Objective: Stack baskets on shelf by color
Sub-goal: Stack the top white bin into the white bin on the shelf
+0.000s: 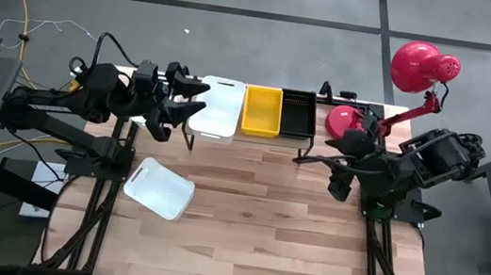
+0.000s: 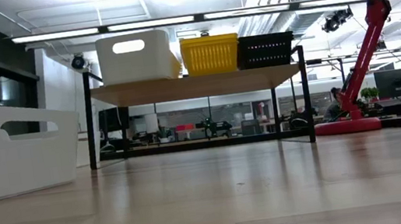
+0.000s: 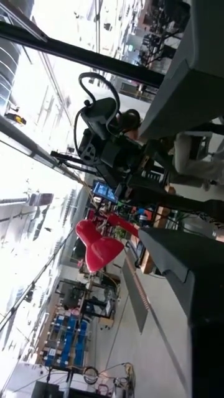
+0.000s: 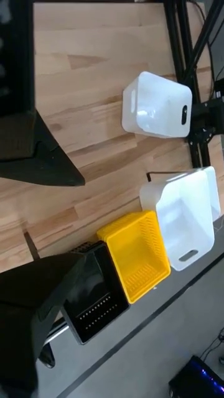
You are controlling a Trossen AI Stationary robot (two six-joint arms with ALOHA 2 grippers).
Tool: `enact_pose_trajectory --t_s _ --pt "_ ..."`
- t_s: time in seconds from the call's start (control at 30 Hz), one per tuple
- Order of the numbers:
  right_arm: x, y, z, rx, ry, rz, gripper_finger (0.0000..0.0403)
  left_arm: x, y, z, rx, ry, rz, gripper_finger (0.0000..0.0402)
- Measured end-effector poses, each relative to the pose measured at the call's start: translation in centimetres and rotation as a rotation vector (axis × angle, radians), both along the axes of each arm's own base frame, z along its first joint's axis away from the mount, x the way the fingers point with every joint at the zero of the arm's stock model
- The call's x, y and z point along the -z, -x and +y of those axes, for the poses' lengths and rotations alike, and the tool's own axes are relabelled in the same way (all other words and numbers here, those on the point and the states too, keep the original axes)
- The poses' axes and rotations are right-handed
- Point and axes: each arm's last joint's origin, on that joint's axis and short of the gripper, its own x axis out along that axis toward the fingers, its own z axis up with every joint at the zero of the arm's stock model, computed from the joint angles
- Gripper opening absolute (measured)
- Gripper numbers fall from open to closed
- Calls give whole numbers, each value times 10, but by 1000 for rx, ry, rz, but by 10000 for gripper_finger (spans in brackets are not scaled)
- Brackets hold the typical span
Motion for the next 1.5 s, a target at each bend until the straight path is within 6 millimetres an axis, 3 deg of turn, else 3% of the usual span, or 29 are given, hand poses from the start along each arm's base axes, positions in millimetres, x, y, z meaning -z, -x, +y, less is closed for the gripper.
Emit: enact_pose_trajectory --t_s 0.17,0.37,0.63,0.83,1.1,1.37,1.5 --pt "5 4 4 4 1 -4 172 0 0 0 4 0 0 236" --pt "51 28 2 117 -63 21 172 0 0 0 4 0 0 236" --pt "85 57 -14 159 -233 -208 172 0 0 0 -3 1 0 236" --pt "90 62 -29 154 -220 -308 172 0 0 0 -10 4 0 236" --pt "86 70 -50 207 -168 -314 172 0 0 2 -48 15 -2 236" --pt "87 69 -57 223 -174 -295 172 0 0 2 -52 15 -1 236" --pt "87 68 -58 210 -181 -280 172 1 1 2 -23 12 99 236"
